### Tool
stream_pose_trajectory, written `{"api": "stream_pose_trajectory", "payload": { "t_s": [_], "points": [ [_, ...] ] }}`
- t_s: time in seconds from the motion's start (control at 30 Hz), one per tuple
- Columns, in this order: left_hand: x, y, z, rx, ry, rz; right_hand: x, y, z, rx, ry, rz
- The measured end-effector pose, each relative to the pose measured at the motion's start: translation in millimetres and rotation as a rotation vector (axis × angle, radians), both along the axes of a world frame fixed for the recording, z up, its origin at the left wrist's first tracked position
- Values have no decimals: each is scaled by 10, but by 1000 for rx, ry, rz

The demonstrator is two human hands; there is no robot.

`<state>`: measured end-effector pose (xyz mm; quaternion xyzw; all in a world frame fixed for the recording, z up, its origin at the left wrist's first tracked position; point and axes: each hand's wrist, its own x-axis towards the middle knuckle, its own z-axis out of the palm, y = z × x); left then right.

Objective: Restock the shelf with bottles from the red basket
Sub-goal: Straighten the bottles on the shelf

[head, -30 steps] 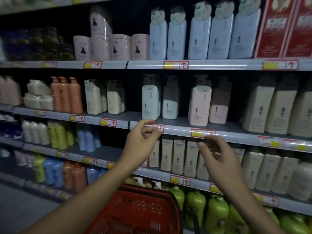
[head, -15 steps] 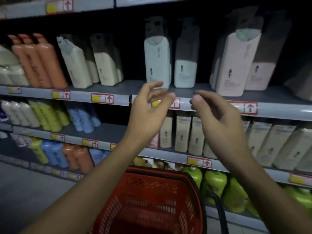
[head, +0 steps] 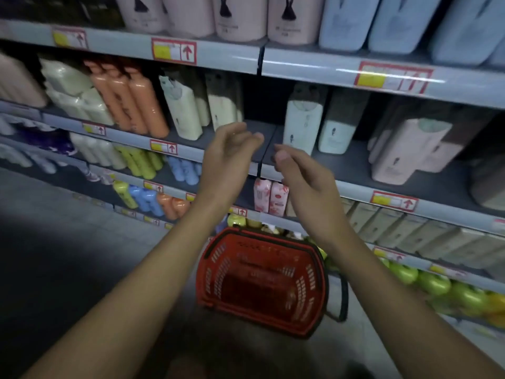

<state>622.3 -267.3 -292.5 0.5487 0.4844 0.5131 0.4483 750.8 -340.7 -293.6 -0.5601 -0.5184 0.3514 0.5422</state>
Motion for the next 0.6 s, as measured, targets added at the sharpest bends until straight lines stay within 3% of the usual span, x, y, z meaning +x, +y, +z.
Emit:
{"api": "stream_pose_trajectory", "payload": {
  "t_s": [0.27, 0.43, 0.6],
  "points": [
    [-404, -645, 1307, -125, 32, -37, -475, -709, 1338, -82, 149, -116],
    [-441, -1139, 1536, -99, 50, 2, -406, -1122, 1619, -79, 217, -97],
    [-521, -1507, 1532, -91, -29, 268, -124, -1387, 1678, -56, 148, 36]
  ]
}}
